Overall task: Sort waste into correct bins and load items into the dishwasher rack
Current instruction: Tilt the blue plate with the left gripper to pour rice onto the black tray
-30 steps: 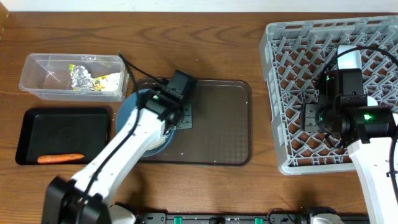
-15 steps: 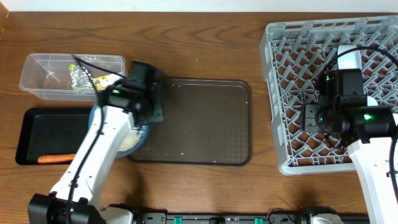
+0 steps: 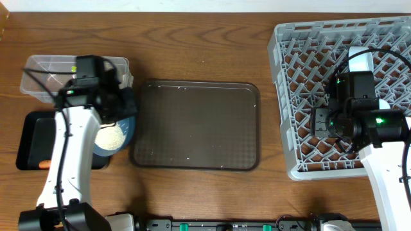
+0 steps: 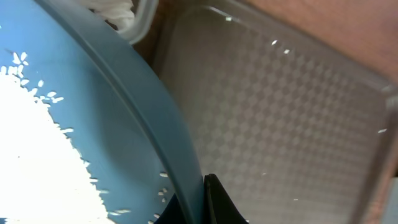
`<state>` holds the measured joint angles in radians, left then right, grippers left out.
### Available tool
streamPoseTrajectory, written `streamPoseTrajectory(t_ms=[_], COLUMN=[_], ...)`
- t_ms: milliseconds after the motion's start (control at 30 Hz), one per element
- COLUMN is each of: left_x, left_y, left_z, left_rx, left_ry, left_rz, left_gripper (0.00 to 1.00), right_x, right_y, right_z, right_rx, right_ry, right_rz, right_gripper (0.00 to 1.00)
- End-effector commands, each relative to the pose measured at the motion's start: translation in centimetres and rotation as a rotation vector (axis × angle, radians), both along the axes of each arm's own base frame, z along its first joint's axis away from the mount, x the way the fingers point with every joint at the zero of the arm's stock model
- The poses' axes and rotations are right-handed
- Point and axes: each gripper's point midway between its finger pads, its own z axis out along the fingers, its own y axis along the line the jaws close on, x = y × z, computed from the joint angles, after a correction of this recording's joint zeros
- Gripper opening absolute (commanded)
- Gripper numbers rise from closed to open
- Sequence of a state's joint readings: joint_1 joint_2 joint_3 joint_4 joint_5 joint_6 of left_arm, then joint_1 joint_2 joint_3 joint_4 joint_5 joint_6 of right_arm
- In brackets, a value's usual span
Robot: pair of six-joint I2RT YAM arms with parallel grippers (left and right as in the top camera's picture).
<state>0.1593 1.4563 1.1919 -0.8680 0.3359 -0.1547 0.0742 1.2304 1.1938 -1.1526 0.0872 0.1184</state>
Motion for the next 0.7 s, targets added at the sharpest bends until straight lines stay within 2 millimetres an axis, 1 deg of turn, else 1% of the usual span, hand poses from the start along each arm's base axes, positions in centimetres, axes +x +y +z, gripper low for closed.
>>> streamPoseTrajectory(t_ms=[0, 333, 467, 600, 667], left_x=[0.8, 0.6, 0.3, 0.1, -0.1], left_y=[0.3, 4.5, 6.0, 6.2, 6.4], left_z=[2.4, 4.9, 5.9, 7.8, 8.3], left_rx=[-0.120, -0.332, -0.392, -0.508, -0.550], left_ry=[-0.086, -0.208, -0.259, -0.354, -0.385], left_rz=[-0.004, 0.090, 0.122, 0.094, 0.092], left_gripper=[0.06, 0.06, 0.06, 0.06, 0.06], right_x=[-0.2, -0.2, -0.2, -0.3, -0.3], right_y=[-0.4, -0.4, -0.4, -0.4, -0.4], right_z=[-0.2, -0.2, -0.2, -0.2, -0.2], right_rx=[-0.015, -0.015, -0.015, -0.015, -0.015], right_ry=[0.009, 0.009, 0.011, 0.013, 0.013], right_rz=[-0.008, -0.008, -0.008, -0.008, -0.008], right_gripper=[0.61, 0.61, 0.61, 0.61, 0.61])
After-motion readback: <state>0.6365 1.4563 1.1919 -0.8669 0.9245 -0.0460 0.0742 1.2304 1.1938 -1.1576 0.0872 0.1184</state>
